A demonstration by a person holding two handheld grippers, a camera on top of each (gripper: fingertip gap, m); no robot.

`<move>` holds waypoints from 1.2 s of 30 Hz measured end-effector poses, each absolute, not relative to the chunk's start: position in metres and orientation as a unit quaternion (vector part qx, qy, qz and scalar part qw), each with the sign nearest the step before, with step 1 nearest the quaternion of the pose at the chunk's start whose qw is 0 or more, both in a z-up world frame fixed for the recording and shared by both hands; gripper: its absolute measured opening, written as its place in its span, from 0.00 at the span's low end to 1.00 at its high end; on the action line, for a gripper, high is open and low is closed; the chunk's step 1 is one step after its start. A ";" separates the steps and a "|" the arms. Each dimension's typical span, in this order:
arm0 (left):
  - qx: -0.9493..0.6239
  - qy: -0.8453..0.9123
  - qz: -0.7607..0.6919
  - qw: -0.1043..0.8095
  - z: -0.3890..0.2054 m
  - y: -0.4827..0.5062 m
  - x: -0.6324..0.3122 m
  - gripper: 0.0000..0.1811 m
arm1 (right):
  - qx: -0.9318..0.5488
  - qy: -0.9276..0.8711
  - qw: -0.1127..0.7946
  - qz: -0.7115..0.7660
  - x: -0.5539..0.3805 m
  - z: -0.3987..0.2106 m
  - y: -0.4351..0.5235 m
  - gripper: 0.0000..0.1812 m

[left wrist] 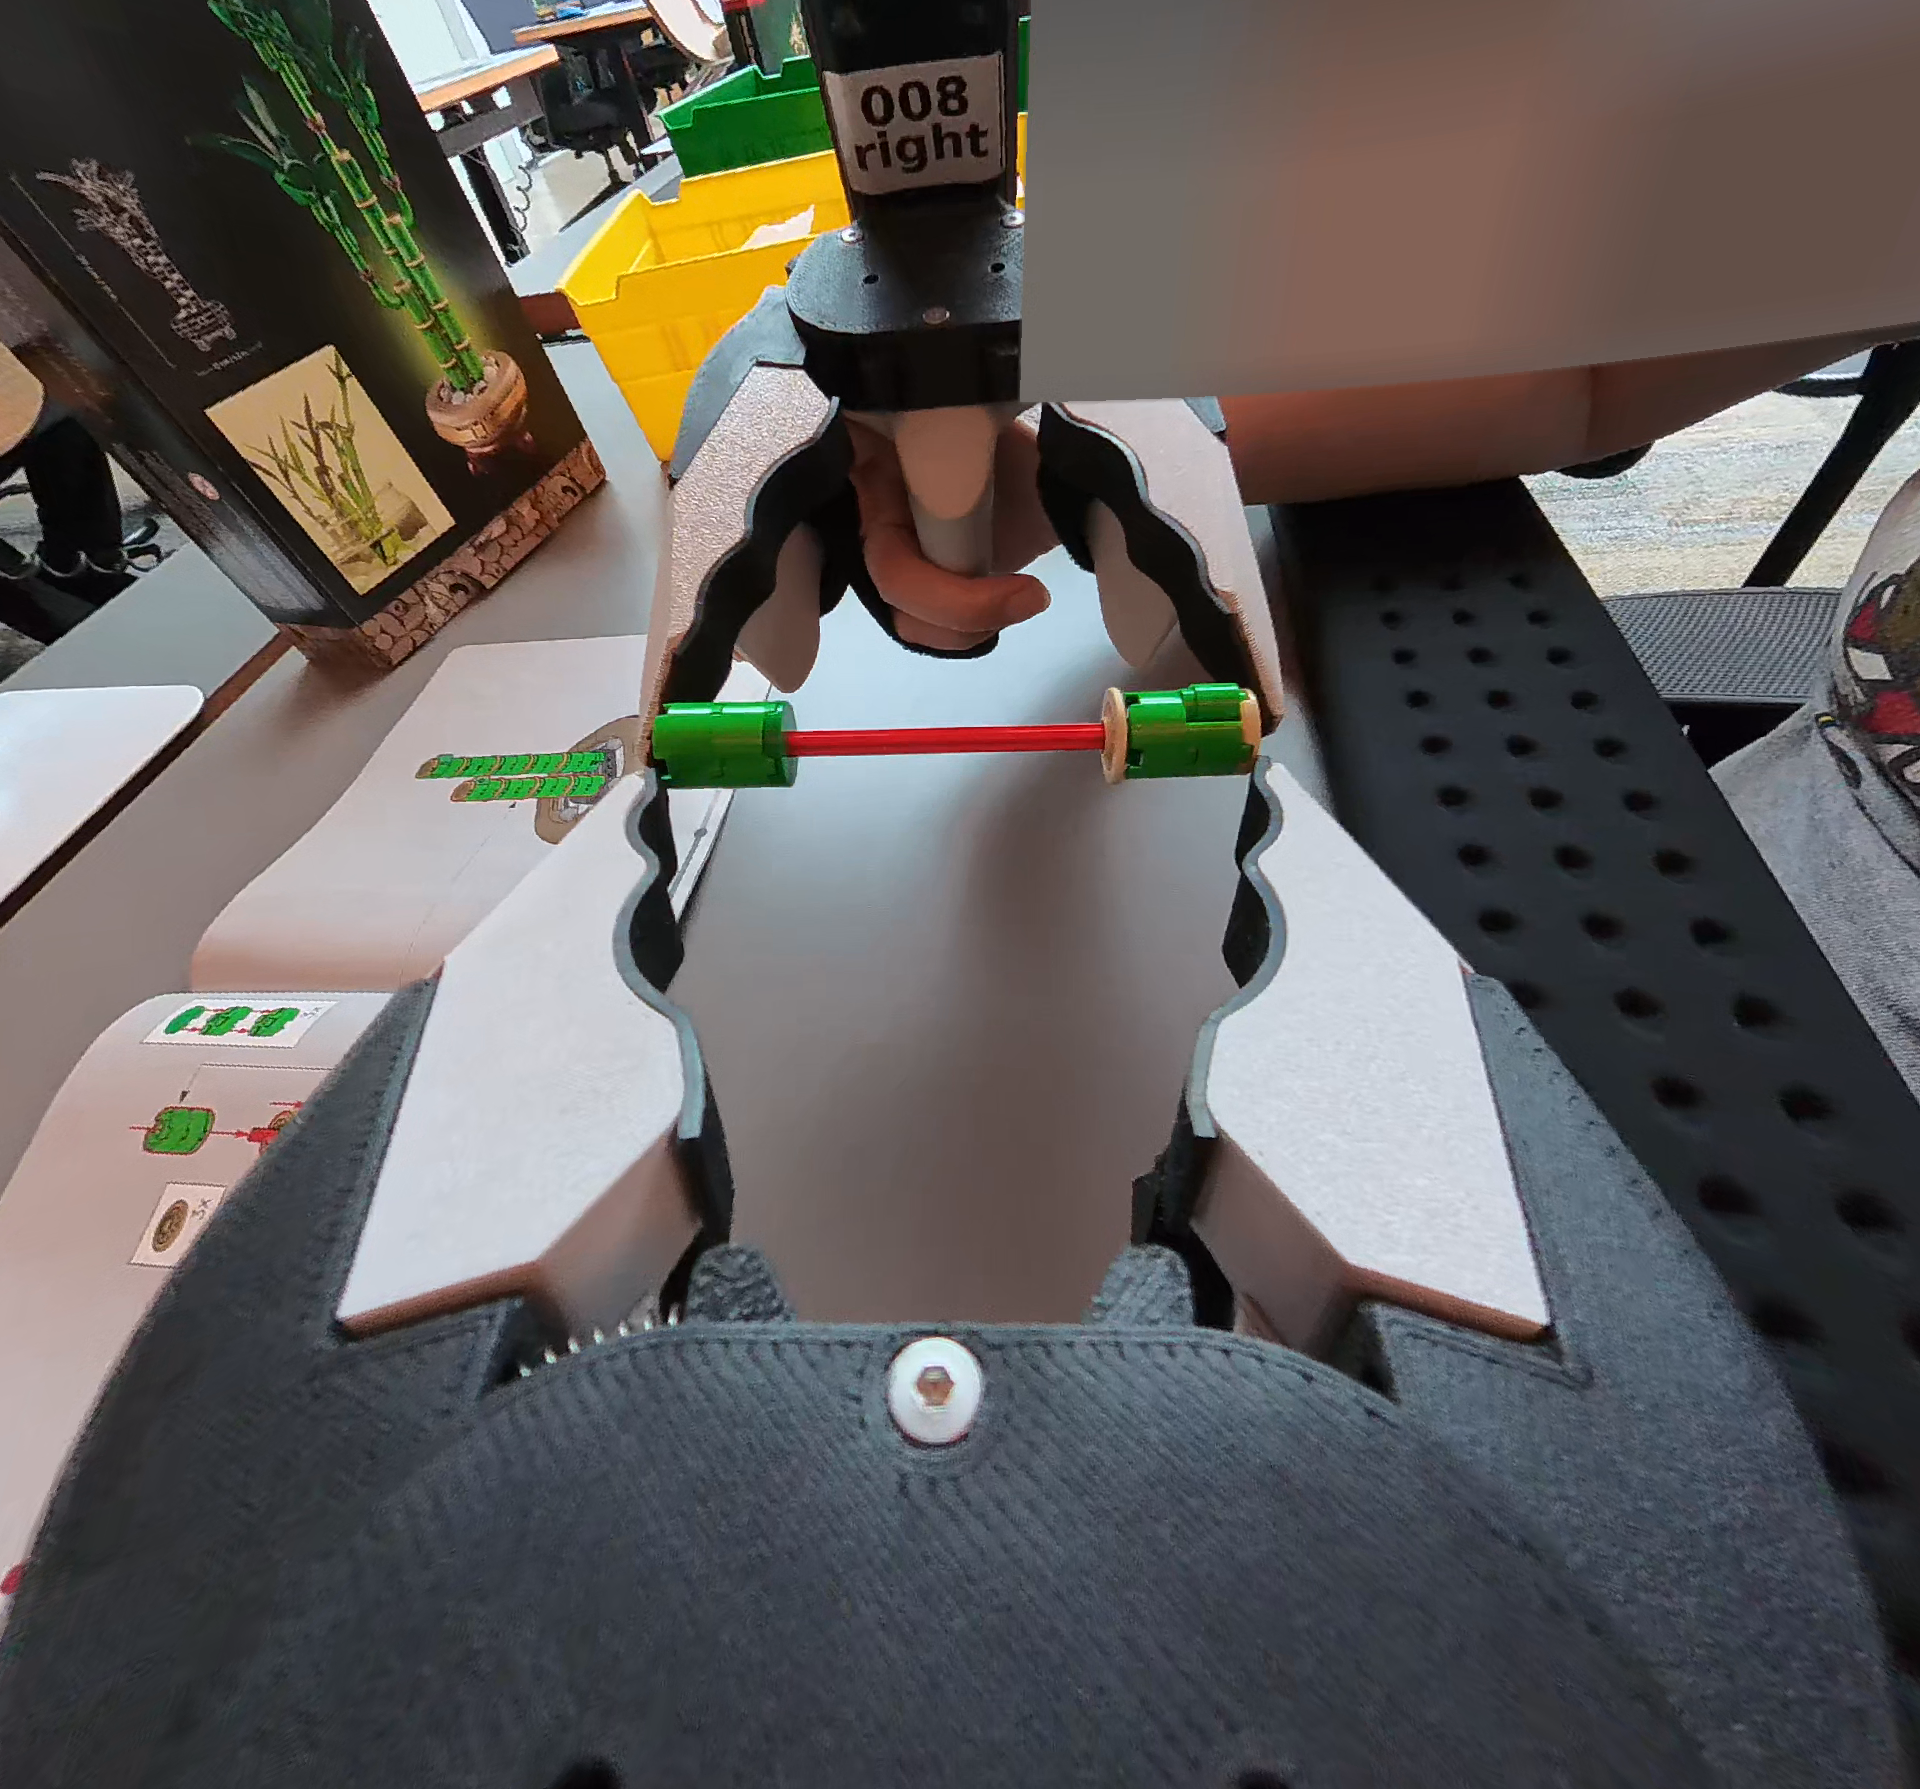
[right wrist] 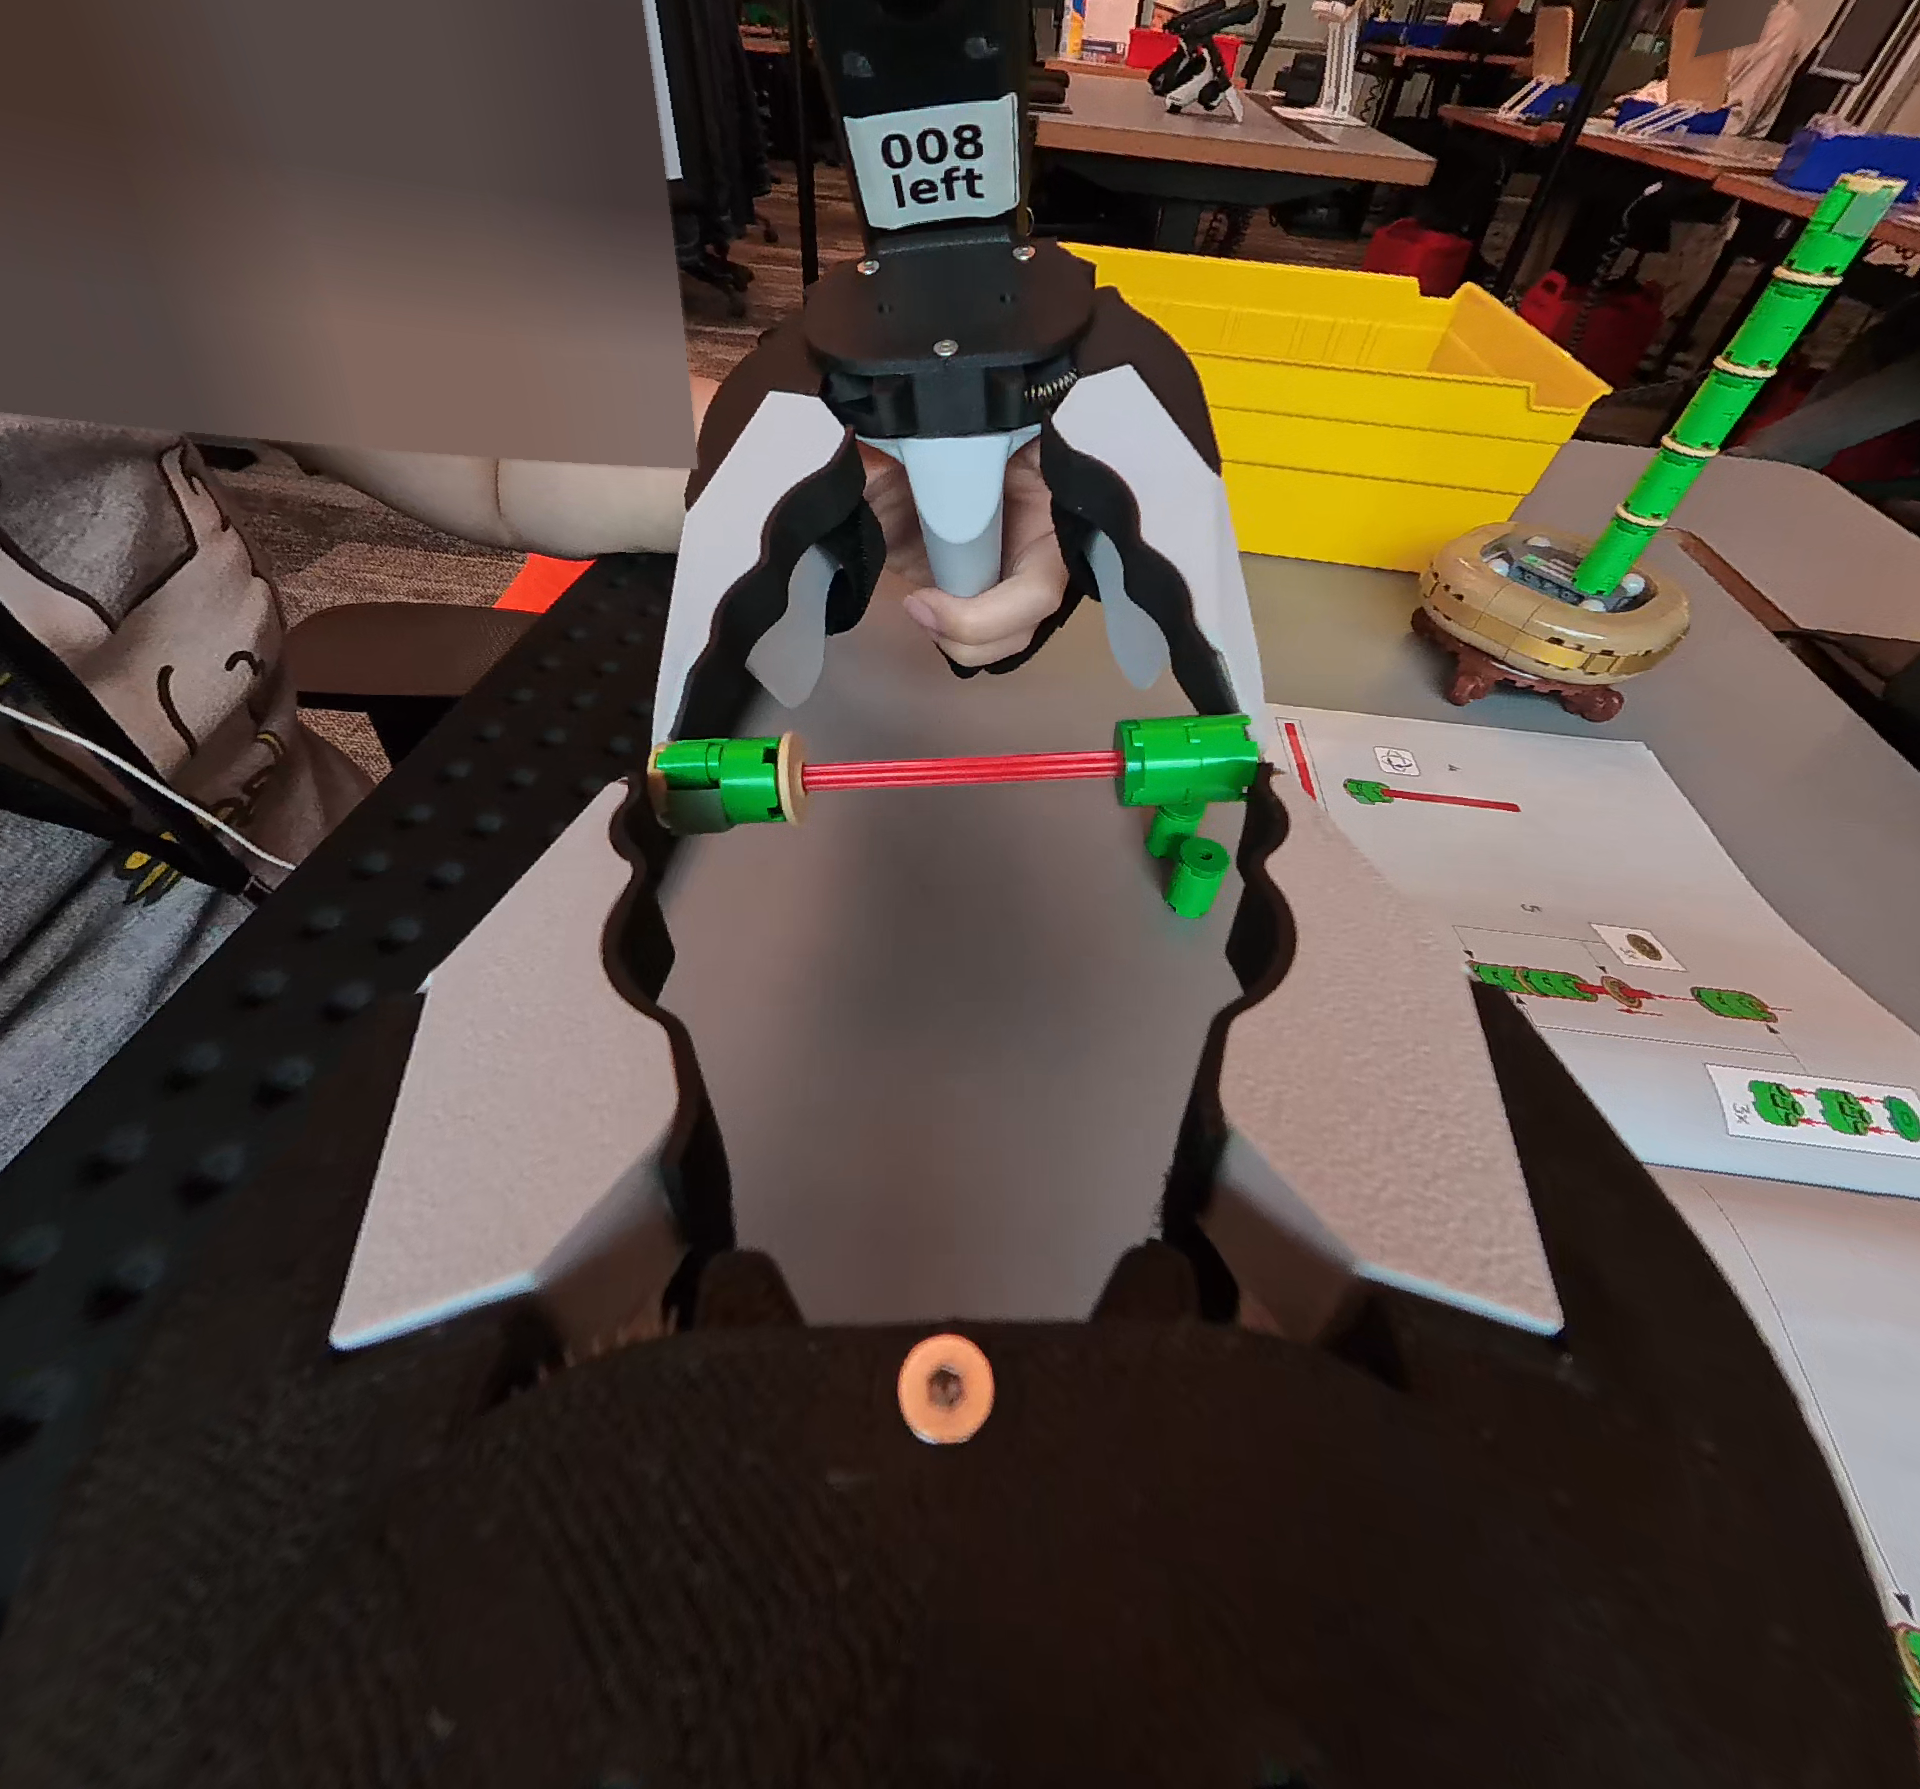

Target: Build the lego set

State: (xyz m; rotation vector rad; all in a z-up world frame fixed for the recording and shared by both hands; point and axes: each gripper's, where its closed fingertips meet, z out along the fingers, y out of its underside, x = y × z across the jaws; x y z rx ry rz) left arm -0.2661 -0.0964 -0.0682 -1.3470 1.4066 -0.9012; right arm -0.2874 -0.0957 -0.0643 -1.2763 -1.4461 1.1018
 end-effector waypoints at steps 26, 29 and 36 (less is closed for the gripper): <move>-0.557 0.561 -0.394 0.469 -0.061 -0.096 -0.266 0.60 | -0.529 -0.557 0.438 0.466 -0.291 -0.059 -0.095 0.61; -0.559 0.556 -0.402 0.466 -0.060 -0.096 -0.266 0.60 | -0.532 -0.550 0.435 0.474 -0.291 -0.059 -0.093 0.60; -0.560 0.559 -0.401 0.462 -0.063 -0.094 -0.266 0.60 | -0.535 -0.553 0.436 0.466 -0.291 -0.062 -0.092 0.60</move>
